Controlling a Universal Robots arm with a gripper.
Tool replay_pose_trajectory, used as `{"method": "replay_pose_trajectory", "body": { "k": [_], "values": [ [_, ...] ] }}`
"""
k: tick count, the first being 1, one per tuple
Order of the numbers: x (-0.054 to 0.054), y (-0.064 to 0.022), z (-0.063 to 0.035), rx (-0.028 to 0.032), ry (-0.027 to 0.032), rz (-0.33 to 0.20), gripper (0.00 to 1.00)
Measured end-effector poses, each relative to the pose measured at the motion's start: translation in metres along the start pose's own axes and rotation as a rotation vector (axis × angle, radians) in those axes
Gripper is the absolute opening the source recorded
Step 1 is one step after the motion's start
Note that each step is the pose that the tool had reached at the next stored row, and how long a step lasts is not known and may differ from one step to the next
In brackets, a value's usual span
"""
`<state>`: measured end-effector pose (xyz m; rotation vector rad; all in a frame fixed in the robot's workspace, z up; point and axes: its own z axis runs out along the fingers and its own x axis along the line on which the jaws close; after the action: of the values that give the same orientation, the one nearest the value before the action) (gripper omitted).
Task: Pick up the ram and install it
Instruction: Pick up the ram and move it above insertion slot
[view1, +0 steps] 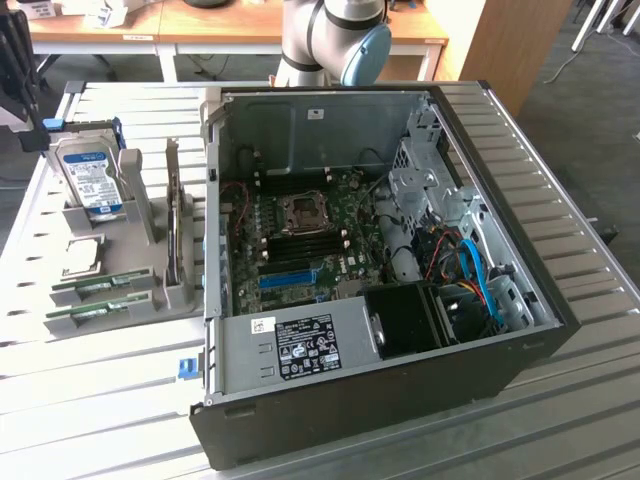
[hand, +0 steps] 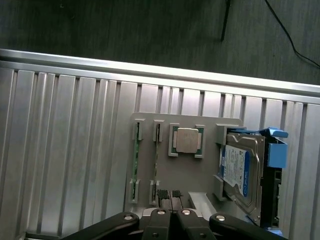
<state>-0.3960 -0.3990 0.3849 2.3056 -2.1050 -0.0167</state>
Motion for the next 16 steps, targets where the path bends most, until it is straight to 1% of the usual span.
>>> {"method": "replay_pose_trajectory", "body": {
  "k": [3, 4, 12, 16],
  "values": [
    [0.0, 0.0, 0.0013, 0.005, -0.0004, 0.0, 0.11],
    [0.0, -0.0001, 0.0014, 0.0056, -0.0003, 0.0, 0.11],
    [0.0, -0.0001, 0.0016, 0.0059, -0.0004, 0.0, 0.11],
    [0.0, -0.0001, 0.004, 0.0059, -0.0004, 0.0, 0.11]
  ]
}}
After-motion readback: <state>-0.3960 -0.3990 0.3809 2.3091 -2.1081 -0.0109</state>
